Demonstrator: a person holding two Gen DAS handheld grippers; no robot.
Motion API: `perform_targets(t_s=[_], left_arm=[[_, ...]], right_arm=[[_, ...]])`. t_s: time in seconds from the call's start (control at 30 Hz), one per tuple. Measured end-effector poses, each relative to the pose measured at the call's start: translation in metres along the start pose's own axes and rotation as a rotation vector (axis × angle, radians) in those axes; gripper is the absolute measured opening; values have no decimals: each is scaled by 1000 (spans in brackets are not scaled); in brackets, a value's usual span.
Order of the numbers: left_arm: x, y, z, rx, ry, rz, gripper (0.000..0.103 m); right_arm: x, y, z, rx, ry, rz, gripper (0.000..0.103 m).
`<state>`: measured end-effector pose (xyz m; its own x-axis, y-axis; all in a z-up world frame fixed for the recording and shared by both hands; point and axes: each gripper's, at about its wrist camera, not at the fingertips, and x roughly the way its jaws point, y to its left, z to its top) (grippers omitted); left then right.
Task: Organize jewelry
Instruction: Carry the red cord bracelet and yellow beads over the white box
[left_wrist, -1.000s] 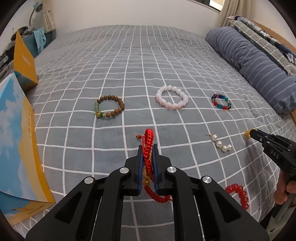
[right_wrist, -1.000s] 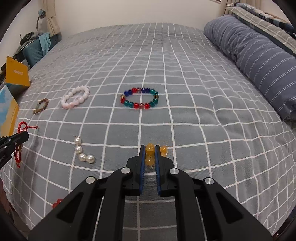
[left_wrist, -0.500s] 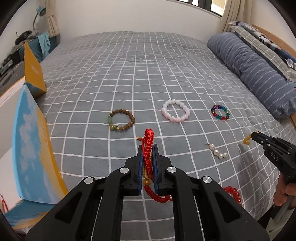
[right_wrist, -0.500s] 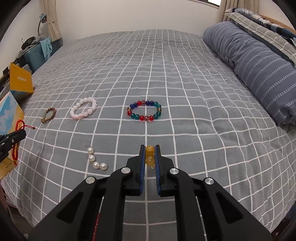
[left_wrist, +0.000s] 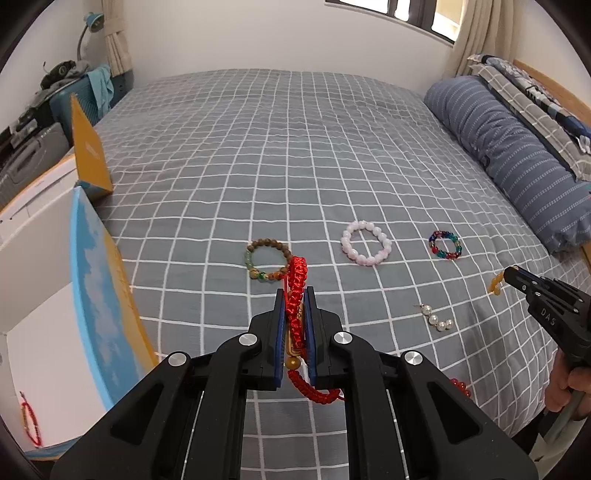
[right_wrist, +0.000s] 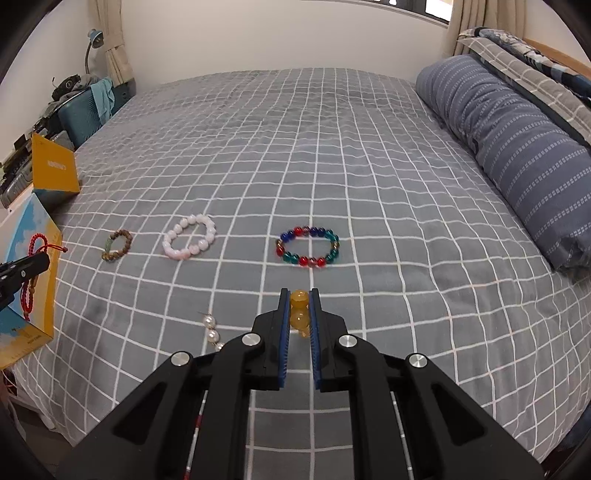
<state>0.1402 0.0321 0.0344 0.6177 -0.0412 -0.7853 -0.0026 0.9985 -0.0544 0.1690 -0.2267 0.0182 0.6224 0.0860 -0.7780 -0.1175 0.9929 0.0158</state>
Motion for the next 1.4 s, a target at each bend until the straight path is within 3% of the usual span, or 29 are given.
perform_targets(t_s=[0.33,0.83,1.07,1.4], left_arm=[[-26,28,16,-44,-36,40,9],[-58,87,13,-120,-62,109,9],[-78,134,3,-185,-73,173,9],[-111,216,-26,-302,-70,299,9]], right_arm=[[-8,24,27,-31,-27,24,9],[-15,109,56,-134,-61,127,9],[-25,170,67,-205,-86,203,9],[-42,298,73,-332,-103,367,9]])
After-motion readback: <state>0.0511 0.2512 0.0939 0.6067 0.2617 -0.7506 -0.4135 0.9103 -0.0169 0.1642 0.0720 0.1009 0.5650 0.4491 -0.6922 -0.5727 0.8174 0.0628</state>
